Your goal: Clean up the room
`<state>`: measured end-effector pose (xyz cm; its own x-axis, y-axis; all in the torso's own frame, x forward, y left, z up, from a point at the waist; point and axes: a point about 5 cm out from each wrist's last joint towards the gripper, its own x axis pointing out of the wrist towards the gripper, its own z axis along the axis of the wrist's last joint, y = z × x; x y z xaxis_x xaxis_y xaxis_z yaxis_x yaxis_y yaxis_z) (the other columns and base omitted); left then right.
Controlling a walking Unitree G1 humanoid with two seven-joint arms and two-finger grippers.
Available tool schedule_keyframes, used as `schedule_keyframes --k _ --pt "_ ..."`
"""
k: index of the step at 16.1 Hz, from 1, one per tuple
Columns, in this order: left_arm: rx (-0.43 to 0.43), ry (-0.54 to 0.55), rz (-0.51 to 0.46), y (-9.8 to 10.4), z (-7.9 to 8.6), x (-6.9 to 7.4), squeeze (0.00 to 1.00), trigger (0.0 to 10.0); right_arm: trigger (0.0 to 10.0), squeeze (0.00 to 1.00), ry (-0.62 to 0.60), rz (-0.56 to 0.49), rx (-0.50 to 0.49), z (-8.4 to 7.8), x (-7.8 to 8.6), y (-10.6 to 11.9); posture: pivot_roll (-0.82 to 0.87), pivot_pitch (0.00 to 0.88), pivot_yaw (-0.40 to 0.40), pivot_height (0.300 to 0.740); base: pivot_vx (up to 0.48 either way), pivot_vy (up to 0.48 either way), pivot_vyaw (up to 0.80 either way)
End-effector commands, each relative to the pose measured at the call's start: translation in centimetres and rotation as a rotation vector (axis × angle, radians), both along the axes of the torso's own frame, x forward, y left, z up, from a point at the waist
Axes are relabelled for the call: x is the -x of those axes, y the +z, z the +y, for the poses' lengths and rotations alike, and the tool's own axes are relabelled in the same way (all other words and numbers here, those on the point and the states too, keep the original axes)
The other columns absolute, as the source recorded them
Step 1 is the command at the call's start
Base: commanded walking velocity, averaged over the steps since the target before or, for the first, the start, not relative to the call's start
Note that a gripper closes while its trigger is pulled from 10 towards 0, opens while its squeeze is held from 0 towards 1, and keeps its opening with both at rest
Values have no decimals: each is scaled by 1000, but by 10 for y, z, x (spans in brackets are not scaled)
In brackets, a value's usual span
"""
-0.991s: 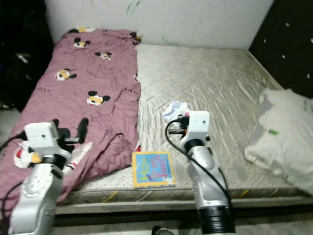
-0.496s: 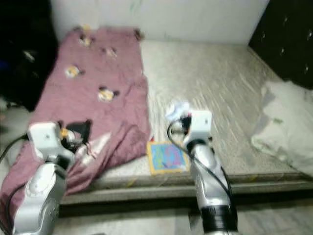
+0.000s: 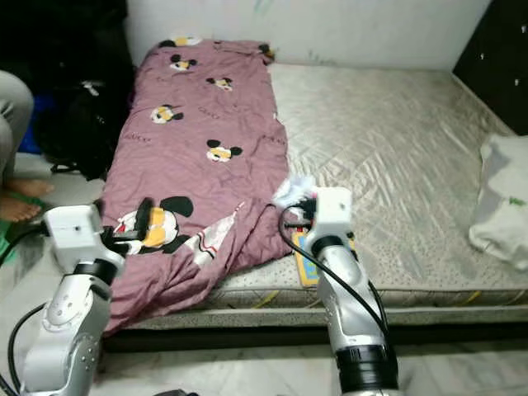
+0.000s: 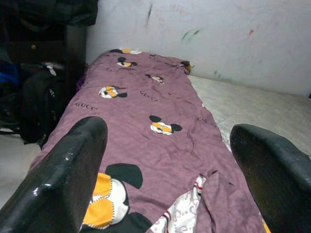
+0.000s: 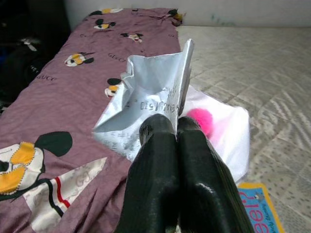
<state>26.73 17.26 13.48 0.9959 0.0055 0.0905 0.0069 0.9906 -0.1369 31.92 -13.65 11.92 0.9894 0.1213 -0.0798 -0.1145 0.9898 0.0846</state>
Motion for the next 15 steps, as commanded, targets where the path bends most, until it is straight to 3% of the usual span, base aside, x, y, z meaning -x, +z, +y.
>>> schedule_keyframes --k 1,12,15 --pt "1 6 3 0 1 0 0 10000 10000 0 0 -13 1 -1 -1 4 -21 97 -74 740 0 0 0" --pt "-3 5 -9 2 1 -3 0 10000 10000 0 10 -23 9 0 -4 6 -19 81 -73 740 0 469 0" --pt "-31 30 -26 6 3 -10 0 10000 10000 0 18 -51 11 2 -11 13 -14 57 -75 740 0 0 0"
